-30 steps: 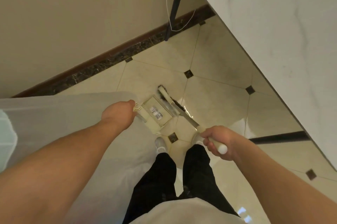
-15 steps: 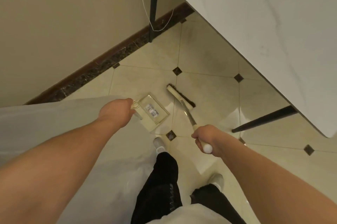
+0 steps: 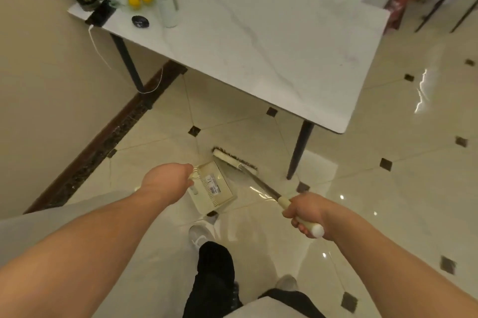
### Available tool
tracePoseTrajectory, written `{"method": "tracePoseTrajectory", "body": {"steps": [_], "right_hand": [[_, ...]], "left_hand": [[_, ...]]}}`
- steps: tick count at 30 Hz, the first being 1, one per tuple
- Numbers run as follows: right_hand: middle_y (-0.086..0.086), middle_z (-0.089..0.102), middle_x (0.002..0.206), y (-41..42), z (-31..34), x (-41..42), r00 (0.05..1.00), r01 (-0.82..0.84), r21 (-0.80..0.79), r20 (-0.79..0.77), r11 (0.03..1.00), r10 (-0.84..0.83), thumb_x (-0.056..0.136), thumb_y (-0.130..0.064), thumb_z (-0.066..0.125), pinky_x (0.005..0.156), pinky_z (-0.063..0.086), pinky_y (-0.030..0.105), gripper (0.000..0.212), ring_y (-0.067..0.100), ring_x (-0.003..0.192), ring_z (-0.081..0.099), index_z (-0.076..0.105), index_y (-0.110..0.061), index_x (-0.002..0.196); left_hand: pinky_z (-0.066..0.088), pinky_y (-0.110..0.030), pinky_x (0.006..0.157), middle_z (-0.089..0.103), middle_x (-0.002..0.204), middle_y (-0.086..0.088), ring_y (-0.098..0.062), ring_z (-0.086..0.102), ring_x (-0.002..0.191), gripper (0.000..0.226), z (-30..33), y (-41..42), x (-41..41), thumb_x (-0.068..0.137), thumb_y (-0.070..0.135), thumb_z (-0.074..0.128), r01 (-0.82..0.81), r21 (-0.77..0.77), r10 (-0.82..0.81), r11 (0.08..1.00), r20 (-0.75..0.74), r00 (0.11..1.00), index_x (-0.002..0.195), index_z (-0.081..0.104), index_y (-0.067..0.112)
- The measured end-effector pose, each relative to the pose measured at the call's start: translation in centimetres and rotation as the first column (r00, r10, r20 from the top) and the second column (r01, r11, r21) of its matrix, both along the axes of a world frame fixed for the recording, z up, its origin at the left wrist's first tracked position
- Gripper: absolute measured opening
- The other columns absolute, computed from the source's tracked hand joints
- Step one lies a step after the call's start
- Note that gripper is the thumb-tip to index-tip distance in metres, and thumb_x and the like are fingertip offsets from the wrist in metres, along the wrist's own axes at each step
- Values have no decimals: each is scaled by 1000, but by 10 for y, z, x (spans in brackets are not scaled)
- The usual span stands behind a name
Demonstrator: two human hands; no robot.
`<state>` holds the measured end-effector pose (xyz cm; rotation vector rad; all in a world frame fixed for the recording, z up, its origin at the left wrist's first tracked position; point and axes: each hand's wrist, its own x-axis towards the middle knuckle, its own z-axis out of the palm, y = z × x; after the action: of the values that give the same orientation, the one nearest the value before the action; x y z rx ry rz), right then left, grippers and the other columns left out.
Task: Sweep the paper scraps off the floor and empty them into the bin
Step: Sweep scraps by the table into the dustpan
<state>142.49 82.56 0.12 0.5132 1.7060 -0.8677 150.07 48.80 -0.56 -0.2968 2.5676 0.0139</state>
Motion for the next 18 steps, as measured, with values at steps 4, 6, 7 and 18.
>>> {"method": "tracePoseTrajectory", "body": {"steps": [4, 6, 7, 18], "right_hand": [[11, 61, 70, 118, 15, 12, 999, 44, 38, -1, 998, -44, 91, -10, 65, 41, 43, 19, 32, 12, 40, 52, 57, -5, 122], [11, 63, 70, 180, 22, 22, 998, 64, 54, -7, 997, -64, 91, -12, 65, 43, 44, 21, 28, 13, 43, 53, 60, -5, 117], [11, 63, 70, 206, 24, 28, 997, 73, 63, -10, 995, -73, 91, -12, 65, 44, 43, 21, 26, 14, 44, 53, 61, -5, 115], [11, 58, 65, 420, 38, 99, 662, 749, -6, 27, 662, -749, 91, -8, 63, 39, 41, 18, 24, 13, 41, 47, 60, -1, 113]], "left_hand": [[48, -32, 62, 58, 83, 7, -18, 58, 76, 21, 12, 95, -29, 101, 44, 49, 91, -6, -91, 996, -8, 996, 107, 57, 26], [49, -31, 60, 61, 83, 7, -16, 60, 75, 19, 13, 149, -42, 100, 45, 50, 146, 4, -146, 989, -13, 989, 105, 58, 29], [50, -31, 61, 62, 83, 7, -16, 61, 75, 18, 14, 174, -47, 99, 45, 51, 162, 12, -162, 987, -11, 987, 105, 58, 29], [46, -33, 67, 65, 97, 0, -23, 62, 87, 21, 30, 418, -105, 101, 41, 52, 446, 90, -440, 890, -85, 894, 111, 53, 23]]}}
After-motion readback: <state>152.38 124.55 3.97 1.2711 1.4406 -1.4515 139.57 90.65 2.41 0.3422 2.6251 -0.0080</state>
